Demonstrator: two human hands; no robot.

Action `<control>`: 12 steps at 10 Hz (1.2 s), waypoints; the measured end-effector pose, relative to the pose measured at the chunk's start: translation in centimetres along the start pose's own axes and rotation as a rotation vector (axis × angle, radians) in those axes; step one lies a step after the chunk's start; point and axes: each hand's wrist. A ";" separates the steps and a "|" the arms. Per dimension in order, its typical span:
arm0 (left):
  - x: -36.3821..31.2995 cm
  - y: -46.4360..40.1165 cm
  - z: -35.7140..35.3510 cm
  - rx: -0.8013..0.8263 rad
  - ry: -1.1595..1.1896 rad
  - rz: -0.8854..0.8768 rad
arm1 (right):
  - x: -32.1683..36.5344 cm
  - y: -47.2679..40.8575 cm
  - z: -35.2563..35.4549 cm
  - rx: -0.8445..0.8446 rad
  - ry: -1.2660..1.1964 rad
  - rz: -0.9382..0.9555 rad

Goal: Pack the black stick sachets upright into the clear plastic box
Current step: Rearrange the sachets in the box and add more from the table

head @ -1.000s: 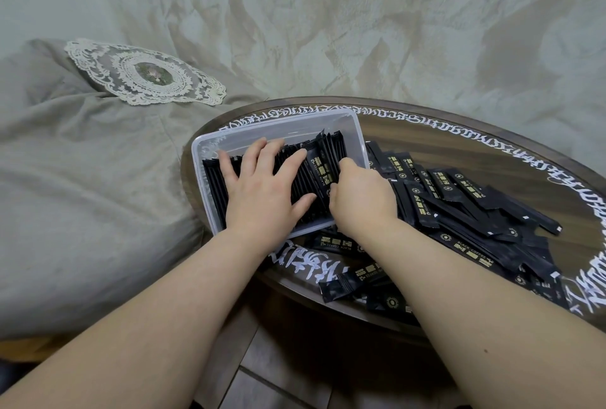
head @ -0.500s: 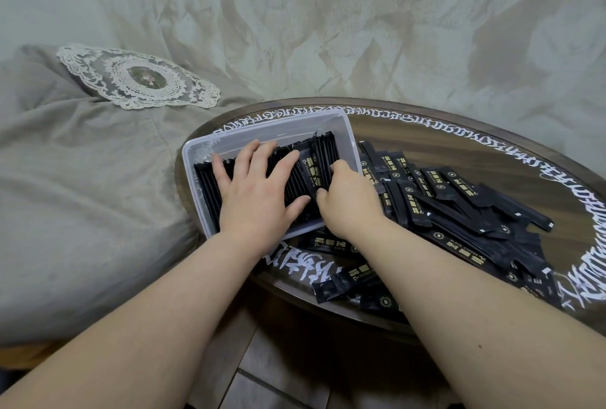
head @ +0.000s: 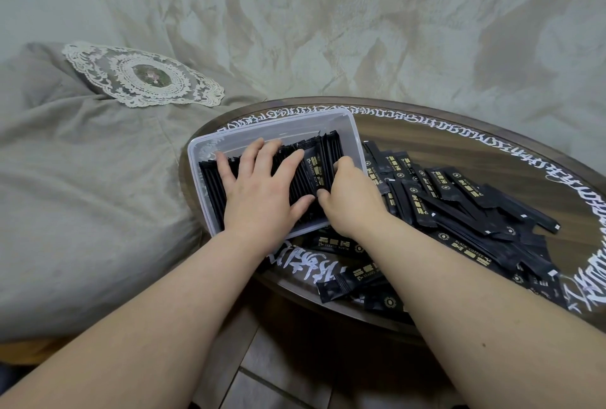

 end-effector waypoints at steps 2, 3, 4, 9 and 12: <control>0.0 0.0 -0.1 -0.005 0.004 0.000 | 0.1 0.1 0.2 0.022 0.000 0.003; 0.0 0.0 -0.1 -0.010 0.009 0.002 | 0.1 0.2 0.2 0.031 0.006 0.006; 0.0 0.0 -0.1 -0.011 0.008 0.000 | 0.0 0.1 0.1 0.026 0.005 0.014; 0.2 0.0 -0.1 -0.001 0.018 0.008 | -0.9 0.4 -0.4 -0.089 0.086 0.137; 0.1 0.0 0.0 -0.002 0.018 0.014 | -1.2 0.6 -0.4 -0.107 -0.023 0.135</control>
Point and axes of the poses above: each hand's wrist, its own y-axis away from the middle knuckle, its own z-axis out of the back of the hand, x = y × z, and after that the axes turned 9 degrees about z, right-handed
